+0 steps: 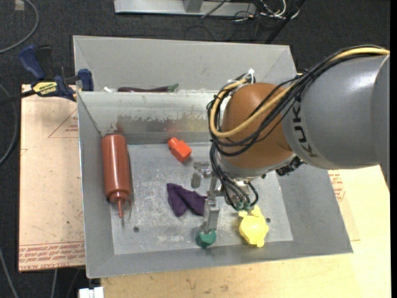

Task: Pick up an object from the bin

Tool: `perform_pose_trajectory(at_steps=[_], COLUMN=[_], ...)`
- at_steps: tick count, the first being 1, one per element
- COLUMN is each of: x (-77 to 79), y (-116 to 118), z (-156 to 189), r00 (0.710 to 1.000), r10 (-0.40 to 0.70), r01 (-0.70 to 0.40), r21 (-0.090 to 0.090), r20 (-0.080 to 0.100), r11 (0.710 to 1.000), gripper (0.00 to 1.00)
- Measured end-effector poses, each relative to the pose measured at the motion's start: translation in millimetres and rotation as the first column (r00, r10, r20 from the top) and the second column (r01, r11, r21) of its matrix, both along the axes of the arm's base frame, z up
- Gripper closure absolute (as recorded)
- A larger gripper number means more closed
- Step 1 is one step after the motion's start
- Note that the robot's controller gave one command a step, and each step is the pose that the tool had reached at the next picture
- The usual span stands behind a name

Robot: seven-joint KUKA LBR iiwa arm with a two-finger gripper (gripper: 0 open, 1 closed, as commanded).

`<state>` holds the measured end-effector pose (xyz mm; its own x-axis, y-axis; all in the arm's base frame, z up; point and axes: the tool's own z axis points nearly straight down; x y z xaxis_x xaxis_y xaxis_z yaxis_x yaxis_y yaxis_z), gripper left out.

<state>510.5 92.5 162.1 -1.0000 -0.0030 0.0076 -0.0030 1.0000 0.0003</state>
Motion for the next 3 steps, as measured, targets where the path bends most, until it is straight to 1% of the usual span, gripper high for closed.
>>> perform_pose_trajectory(at_steps=[1, 2, 3], x=[1.5, 8.7, 8.7], y=[0, -7, -7], z=[4, -92, -92], r00=[1.000, 0.993, 0.993], r10=[-0.003, -0.119, -0.120], r01=[0.003, 0.119, 0.120], r21=[0.001, 0.000, 0.001], r20=[0.007, -0.001, -0.001], r11=[1.000, 0.993, 0.993], gripper=[0.00, 1.00, 1.00])
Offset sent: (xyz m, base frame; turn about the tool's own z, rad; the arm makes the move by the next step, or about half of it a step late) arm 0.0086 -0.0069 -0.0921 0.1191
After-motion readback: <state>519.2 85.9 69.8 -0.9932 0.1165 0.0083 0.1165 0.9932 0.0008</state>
